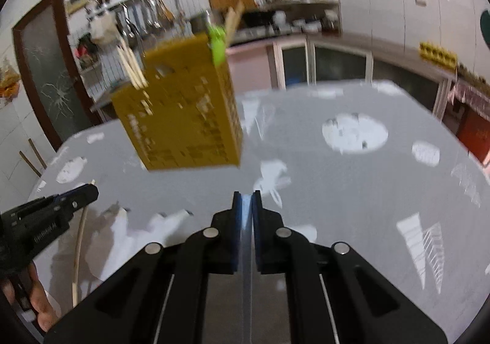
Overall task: Organize utensils
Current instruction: 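Lift and carry the chopstick and thin spoon with both tools over the holder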
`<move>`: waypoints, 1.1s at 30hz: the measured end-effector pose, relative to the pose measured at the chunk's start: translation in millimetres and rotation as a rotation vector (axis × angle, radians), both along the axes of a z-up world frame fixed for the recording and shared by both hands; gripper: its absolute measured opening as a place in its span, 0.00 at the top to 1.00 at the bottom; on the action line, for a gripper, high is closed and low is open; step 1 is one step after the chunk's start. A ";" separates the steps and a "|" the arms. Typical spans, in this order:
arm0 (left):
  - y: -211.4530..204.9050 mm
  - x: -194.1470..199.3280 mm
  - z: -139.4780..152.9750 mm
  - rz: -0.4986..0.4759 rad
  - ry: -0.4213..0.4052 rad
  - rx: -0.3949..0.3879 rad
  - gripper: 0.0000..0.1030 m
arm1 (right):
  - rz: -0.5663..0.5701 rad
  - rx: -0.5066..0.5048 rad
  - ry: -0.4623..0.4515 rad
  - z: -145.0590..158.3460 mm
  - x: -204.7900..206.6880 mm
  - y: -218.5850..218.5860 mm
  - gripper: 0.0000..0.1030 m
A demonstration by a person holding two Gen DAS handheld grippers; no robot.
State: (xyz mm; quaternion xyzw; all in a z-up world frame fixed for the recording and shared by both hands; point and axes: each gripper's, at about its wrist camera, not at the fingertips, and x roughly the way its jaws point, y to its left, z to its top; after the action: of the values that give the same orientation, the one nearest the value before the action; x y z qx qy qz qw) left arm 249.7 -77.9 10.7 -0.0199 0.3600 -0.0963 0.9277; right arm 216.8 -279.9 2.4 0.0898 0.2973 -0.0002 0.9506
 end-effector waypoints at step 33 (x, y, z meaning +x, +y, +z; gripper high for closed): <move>15.9 -14.4 134.8 0.007 -0.548 -0.042 0.96 | 0.013 -0.052 -0.521 117.4 -10.6 16.6 0.93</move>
State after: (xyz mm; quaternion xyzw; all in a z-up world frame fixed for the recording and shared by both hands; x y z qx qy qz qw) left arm 235.3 -62.0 145.5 -0.0134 0.0932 -0.1022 0.9903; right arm 206.2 -263.3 119.8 0.0604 0.0431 0.0214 0.9970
